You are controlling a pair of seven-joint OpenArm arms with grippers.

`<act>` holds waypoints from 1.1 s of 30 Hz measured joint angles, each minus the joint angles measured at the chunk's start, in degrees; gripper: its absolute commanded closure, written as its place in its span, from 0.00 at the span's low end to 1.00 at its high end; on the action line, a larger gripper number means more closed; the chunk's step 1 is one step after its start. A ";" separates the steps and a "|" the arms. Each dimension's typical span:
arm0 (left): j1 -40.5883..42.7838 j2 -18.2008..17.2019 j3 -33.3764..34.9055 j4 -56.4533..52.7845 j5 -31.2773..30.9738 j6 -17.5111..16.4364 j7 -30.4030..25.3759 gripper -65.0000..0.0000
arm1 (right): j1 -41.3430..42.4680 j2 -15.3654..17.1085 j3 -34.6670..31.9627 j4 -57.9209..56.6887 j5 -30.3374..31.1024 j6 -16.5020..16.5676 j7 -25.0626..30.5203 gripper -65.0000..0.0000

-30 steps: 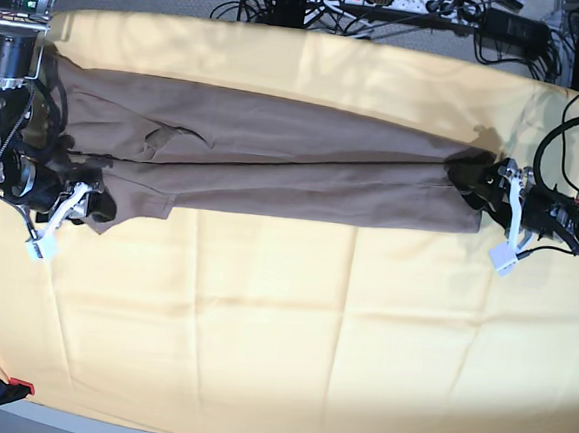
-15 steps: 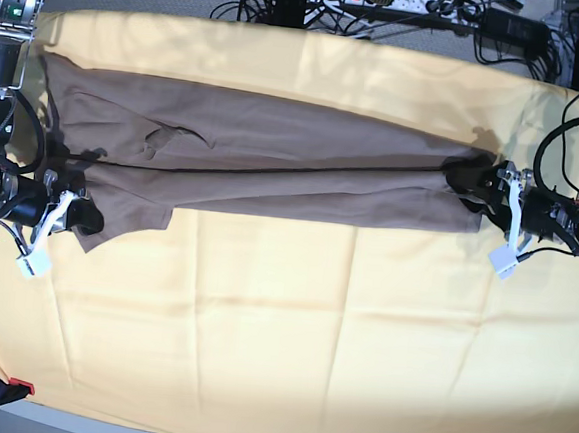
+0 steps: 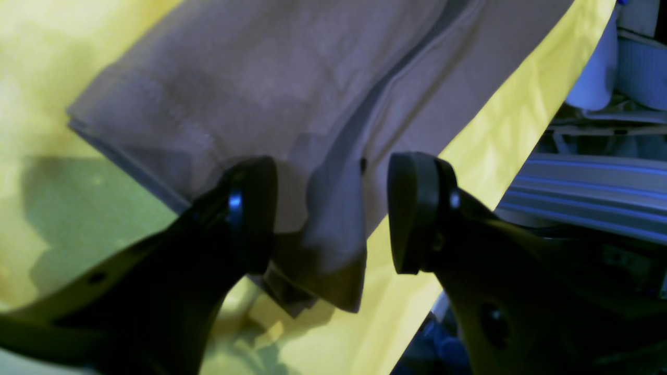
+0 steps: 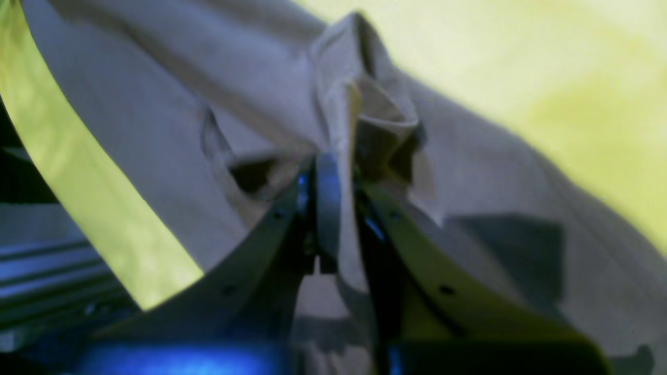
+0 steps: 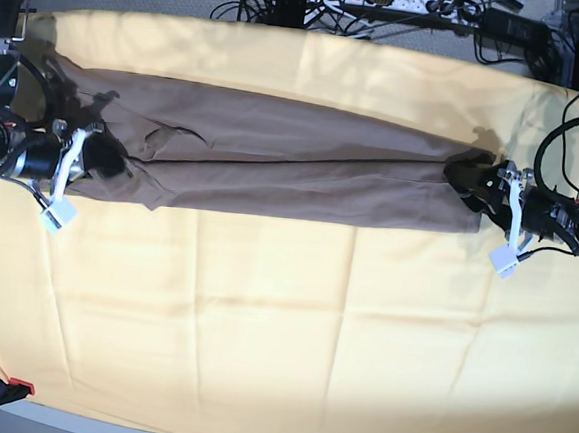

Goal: Fold the T-shirt properly
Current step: 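Lay the folded hem down and open both grippers, then raise the left gripper away and adjust the right gripper at the fold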

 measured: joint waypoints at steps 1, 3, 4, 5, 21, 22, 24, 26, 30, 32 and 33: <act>0.00 0.02 0.00 0.00 -0.02 -0.02 0.00 0.45 | -0.74 0.55 0.00 -0.04 -0.09 -0.02 -0.79 1.00; 0.00 0.02 0.00 0.00 -0.07 0.00 0.00 0.45 | -1.92 1.53 0.00 -0.04 0.04 -0.02 -1.62 1.00; 0.00 0.02 0.00 0.00 -0.07 0.00 -0.02 0.45 | -2.27 1.90 0.00 -0.04 0.00 -0.02 -1.92 1.00; 0.00 0.00 0.00 0.00 -0.02 0.02 -0.02 0.45 | -2.58 2.08 0.00 -0.04 0.04 0.00 -2.47 1.00; -1.11 -0.13 -4.48 0.00 0.28 0.00 -1.05 0.45 | -2.69 9.33 -0.11 6.91 15.02 0.22 -6.86 0.49; -1.11 -0.13 -6.36 0.00 0.33 0.00 -1.03 0.45 | -2.58 9.79 -0.09 7.80 14.67 0.22 -7.45 0.49; -1.11 -0.09 -10.84 -0.02 0.55 0.00 -0.83 0.45 | -2.71 9.64 -0.09 8.31 14.12 0.20 -7.74 0.49; -1.14 0.02 -15.98 -0.02 0.48 0.00 -1.07 0.45 | -2.86 8.72 -0.11 8.31 14.14 0.22 -7.87 0.55; -1.14 0.02 -26.71 -0.02 0.50 0.00 -0.90 0.45 | -2.43 8.61 -0.09 8.31 14.14 0.22 -7.87 0.85; -1.14 -0.13 -30.99 -0.02 0.50 0.00 -0.81 0.45 | -1.88 7.58 0.74 8.31 12.17 0.59 -4.61 0.98; -1.14 -0.17 -32.65 -0.02 0.48 0.00 -0.87 0.45 | -1.84 6.73 1.73 8.39 7.56 0.26 0.52 1.00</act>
